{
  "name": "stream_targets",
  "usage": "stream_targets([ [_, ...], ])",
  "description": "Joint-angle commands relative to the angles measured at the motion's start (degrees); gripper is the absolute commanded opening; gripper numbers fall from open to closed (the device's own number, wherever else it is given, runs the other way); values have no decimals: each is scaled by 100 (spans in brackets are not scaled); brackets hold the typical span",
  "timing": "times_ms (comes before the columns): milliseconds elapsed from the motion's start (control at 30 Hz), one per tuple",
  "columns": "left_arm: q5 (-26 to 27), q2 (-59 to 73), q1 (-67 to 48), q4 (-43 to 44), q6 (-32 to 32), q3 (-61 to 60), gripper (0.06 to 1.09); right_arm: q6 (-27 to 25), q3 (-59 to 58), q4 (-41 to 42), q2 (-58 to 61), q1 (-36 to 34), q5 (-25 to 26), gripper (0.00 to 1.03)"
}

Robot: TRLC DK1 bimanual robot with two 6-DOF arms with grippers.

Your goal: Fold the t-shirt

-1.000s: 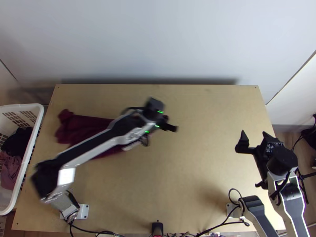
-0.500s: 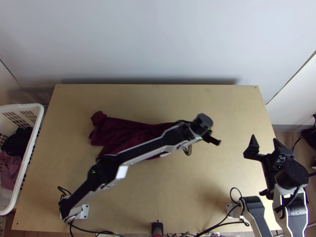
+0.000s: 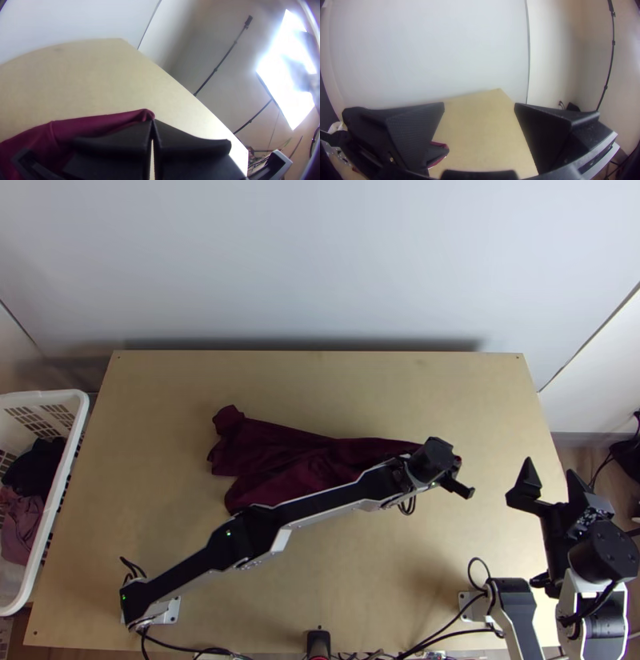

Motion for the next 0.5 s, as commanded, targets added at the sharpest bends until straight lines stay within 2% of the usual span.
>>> stream_targets([
  [0,63,471,-95,889,78,51,10,90,49,-121,-163,-188,-52,98],
  [200,72,823,-130,1469,579,209,11,204,-110,-464,-611,-364,-166,98],
  [233,72,884,-130,1548,729,227,18,213,-118,-525,-664,-390,-192,98],
  [267,63,946,-130,1601,869,227,34,213,-118,-587,-699,-408,-201,98],
  [333,63,946,-113,1592,922,227,89,213,-101,-631,-743,-443,-201,98],
  [400,46,919,-78,1522,966,227,102,204,-83,-639,-743,-443,-201,98],
  [467,46,823,-51,1372,966,201,104,195,-92,-639,-743,-434,-201,98],
])
